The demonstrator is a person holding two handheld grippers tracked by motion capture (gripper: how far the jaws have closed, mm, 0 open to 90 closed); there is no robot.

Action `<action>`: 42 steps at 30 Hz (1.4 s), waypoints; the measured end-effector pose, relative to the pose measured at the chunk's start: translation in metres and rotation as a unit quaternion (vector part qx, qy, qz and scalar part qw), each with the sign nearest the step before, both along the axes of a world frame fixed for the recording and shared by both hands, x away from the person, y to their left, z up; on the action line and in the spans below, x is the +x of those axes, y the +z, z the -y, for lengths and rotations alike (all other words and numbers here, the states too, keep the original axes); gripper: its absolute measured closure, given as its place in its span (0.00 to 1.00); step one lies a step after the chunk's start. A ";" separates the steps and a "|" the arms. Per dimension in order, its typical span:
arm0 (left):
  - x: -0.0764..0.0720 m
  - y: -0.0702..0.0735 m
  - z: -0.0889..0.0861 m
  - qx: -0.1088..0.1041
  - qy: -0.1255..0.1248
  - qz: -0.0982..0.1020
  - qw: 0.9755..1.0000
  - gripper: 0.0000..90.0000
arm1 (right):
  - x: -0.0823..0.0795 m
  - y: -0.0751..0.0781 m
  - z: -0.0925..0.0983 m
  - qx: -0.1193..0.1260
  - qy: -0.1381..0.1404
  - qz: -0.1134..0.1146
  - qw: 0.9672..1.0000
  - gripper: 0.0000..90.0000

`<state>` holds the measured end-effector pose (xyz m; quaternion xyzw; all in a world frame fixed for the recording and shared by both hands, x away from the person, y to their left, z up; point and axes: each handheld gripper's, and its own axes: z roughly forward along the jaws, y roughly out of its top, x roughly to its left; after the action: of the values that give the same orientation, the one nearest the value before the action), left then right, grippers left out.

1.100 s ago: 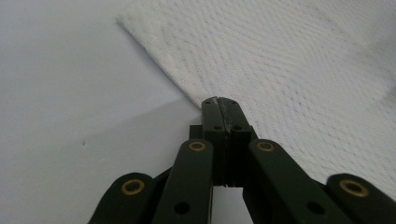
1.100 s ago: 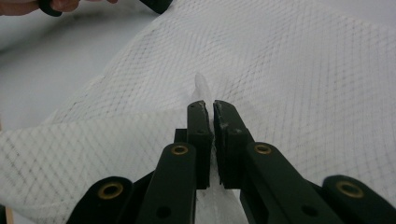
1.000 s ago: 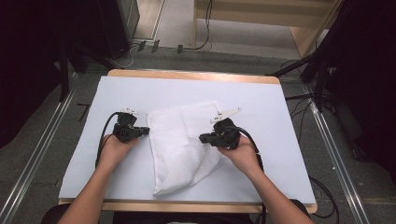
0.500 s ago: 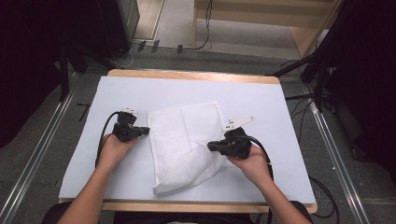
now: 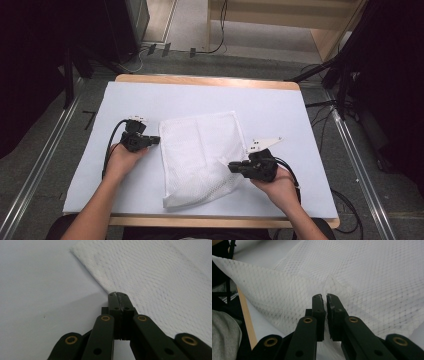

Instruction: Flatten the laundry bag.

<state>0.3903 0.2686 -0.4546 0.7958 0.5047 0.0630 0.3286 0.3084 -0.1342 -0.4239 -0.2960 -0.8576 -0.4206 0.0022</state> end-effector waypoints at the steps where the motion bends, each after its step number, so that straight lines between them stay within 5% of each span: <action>1: 0.000 0.000 0.000 -0.001 0.001 -0.001 1.000 1.00 | -0.001 -0.001 0.001 0.003 0.005 0.004 1.000 0.96; 12: 0.002 0.000 -0.002 -0.008 -0.001 -0.006 1.000 1.00 | -0.015 0.000 0.013 0.008 0.014 0.008 1.000 0.94; 18: 0.004 0.001 -0.003 -0.016 0.003 -0.018 1.000 1.00 | -0.016 -0.001 0.021 0.007 0.006 -0.009 1.000 0.88; 25: 0.004 0.012 0.017 -0.015 -0.012 0.030 0.999 1.00 | -0.016 -0.001 0.020 -0.008 0.006 -0.004 1.000 0.96; 30: 0.010 -0.002 0.033 0.002 -0.028 0.016 0.999 1.00 | -0.013 -0.002 0.019 -0.012 0.003 -0.003 1.000 0.96; 42: 0.014 -0.002 0.031 0.003 -0.037 0.017 0.999 1.00 | -0.030 -0.001 0.032 -0.010 0.003 0.004 1.000 0.96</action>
<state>0.4047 0.2374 -0.4567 0.8137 0.4696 0.0659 0.3363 0.2787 -0.1658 -0.4250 -0.2920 -0.8624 -0.4136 -0.0030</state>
